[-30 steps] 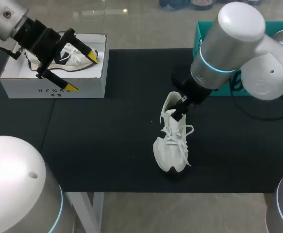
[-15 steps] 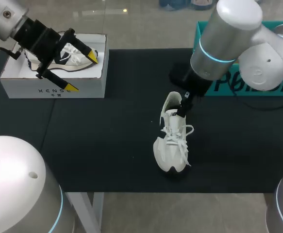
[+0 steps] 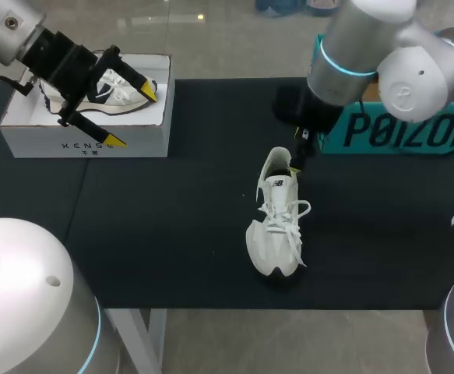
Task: Take the shoe out of the shoebox, open the shoe tongue, remove and reinsert the insole, then place the shoe into the shoebox
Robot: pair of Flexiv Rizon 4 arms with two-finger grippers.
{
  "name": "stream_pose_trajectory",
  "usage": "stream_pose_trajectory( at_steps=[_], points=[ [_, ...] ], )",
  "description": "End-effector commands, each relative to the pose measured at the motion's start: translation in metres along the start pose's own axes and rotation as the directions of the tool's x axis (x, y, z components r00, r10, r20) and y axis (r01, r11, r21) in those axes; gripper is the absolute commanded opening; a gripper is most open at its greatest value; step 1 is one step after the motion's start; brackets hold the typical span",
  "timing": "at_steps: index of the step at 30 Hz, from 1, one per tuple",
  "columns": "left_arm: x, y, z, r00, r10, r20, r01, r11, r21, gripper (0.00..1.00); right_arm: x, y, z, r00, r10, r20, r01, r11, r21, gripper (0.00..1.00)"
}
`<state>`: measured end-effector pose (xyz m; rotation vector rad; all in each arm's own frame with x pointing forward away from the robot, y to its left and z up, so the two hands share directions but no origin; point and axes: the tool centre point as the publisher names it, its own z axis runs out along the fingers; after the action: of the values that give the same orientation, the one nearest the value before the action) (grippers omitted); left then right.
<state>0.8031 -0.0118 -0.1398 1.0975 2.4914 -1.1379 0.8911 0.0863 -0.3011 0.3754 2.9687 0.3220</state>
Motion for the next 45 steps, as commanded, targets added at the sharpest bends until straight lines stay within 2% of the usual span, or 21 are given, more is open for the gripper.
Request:
stream_pose_trajectory(
  at_steps=[1,13,33,35,39,43,45],
  points=[
    [0.0,0.0,-0.001,1.0,-0.001,-0.003,0.001,1.0,-0.004,1.0,-0.01,0.012,0.01,1.0,-0.005,-0.01,0.006,1.0,0.028,1.0],
    [0.0,0.0,-0.001,1.0,-0.001,-0.003,0.001,1.0,-0.004,1.0,-0.037,0.024,0.032,0.999,-0.008,-0.042,0.009,0.999,0.038,1.0],
    [0.0,0.0,-0.001,1.0,-0.001,-0.003,0.001,1.0,-0.004,1.0,-0.032,0.023,0.063,0.994,-0.037,-0.102,0.044,0.997,0.063,1.0],
    [0.0,0.0,-0.001,1.0,-0.001,-0.003,0.001,1.0,-0.004,1.0,-0.032,0.023,0.063,0.994,-0.039,-0.1,0.045,0.997,0.061,0.95],
    [0.0,0.0,-0.001,1.0,-0.001,-0.003,0.001,1.0,-0.004,1.0,-0.034,0.023,0.067,0.994,-0.039,-0.099,0.045,0.997,0.062,0.93],
    [0.0,0.0,-0.001,1.0,-0.001,-0.003,0.001,1.0,-0.004,1.0,-0.036,0.023,0.068,0.994,-0.043,-0.1,0.049,0.997,0.065,0.79],
    [0.0,0.0,-0.001,1.0,-0.001,-0.003,0.001,1.0,-0.004,1.0,-0.037,0.022,0.069,0.994,-0.042,-0.1,0.048,0.997,0.064,0.86]
  ],
)
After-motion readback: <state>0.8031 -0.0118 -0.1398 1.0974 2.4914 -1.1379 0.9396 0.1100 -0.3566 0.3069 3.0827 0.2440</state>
